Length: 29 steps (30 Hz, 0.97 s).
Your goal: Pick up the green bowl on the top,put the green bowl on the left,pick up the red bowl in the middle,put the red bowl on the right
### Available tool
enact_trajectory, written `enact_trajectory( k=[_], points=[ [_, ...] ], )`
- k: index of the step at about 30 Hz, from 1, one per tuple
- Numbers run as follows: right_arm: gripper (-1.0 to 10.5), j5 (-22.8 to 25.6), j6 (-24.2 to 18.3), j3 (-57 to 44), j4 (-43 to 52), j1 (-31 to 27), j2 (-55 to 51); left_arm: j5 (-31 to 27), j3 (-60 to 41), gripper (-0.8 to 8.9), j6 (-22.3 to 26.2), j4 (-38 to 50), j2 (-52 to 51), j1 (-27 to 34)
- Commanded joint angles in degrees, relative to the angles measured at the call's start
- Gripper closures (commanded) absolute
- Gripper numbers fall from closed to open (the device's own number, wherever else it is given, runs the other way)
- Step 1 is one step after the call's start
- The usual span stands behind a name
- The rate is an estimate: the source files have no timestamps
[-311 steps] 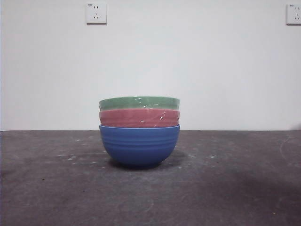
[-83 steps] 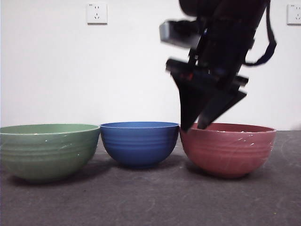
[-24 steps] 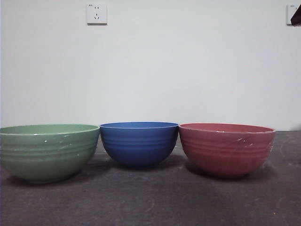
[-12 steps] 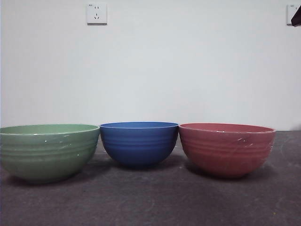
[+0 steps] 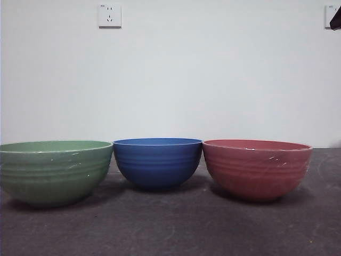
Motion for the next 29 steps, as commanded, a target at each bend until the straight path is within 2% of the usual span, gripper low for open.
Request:
enact_trajectory(
  k=[1,4,7,9,13,16,22,29],
  points=[
    [9.4,0.2,0.7,-0.3,0.2,0.0,0.0,-0.1,-0.9,8.17,-0.4,0.0,-0.1,0.2],
    [9.4,0.2,0.1,-0.3,-1.1,0.0,-0.2,-0.1,-0.9,8.17,-0.4,0.0,-0.1,0.2],
    [9.4,1.6,-5.2,-0.5,-5.5,-0.6,-4.4,-0.1,-0.9,8.17,-0.4,0.0,-0.1,0.2],
    [9.4,1.0,-6.5,-1.8,-6.8,-2.3,-8.0,-0.1,-0.9,8.17,-0.4,0.0,-0.1,0.2],
    [9.4,-6.4,-6.5,-8.9,-4.9,-7.8,-17.1,-0.1,-0.9,8.17,-0.3,0.0,-0.1,0.2],
    [9.4,-9.2,-6.4,-16.0,-1.2,-11.3,-23.3,-0.1,-0.9,8.17,-0.4,0.0,-0.1,0.2],
    [9.4,-9.3,-4.4,-27.0,3.8,-13.9,-31.2,-0.1,-0.9,8.17,-0.4,0.0,-0.1,0.2],
    [9.4,-9.3,-3.4,-31.5,3.8,-13.9,-33.0,-0.1,-0.9,8.17,-0.3,0.0,-0.1,0.2]
  ],
)
